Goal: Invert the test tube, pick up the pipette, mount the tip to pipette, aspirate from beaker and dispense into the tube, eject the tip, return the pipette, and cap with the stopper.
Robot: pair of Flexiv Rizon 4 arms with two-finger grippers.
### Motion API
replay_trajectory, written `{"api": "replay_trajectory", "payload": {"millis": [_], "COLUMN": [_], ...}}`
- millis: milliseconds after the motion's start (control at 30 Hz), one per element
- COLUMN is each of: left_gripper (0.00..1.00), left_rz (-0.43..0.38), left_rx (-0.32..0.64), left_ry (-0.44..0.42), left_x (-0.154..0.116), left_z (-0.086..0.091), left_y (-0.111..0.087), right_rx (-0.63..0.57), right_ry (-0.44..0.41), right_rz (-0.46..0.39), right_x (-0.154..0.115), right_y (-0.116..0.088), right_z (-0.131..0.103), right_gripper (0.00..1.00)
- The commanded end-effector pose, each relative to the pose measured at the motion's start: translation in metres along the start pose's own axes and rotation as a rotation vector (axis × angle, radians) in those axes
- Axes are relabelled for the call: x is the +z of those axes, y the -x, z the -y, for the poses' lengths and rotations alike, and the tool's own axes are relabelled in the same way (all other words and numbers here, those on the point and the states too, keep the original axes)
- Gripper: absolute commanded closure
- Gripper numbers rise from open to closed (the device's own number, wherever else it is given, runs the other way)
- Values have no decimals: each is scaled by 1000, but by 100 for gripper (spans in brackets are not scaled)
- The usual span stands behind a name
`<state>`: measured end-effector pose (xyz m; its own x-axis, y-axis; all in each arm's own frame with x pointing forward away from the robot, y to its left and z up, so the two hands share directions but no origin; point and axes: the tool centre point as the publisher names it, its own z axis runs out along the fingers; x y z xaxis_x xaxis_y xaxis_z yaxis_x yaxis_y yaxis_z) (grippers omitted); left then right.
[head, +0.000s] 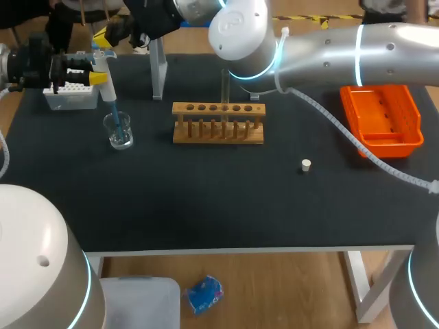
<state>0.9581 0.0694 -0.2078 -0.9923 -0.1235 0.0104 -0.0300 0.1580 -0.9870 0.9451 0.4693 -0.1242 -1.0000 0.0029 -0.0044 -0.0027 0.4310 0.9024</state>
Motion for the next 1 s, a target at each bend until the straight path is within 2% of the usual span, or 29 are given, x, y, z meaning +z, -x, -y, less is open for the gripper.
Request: {"api": "replay_trajectory", "payload": {"millis": [33,833,1000], "left_gripper": [100,100,100], "left_rz": [-4,-4,-4], "left_rx": [1,1,1], "left_ry": [-1,-1,-1], "left_x": [-1,-1,-1], "left_z": [0,0,0], "left_y": [1,1,1], "right_rx": [0,4,-3], "right_ry": [-1,-6,0], "right_rz": [-7,-32,-30], "right_x": [3,10,9], "right_y": [4,9,10], "right_z": [0,6,1], "right_gripper": [100,100,100]}}
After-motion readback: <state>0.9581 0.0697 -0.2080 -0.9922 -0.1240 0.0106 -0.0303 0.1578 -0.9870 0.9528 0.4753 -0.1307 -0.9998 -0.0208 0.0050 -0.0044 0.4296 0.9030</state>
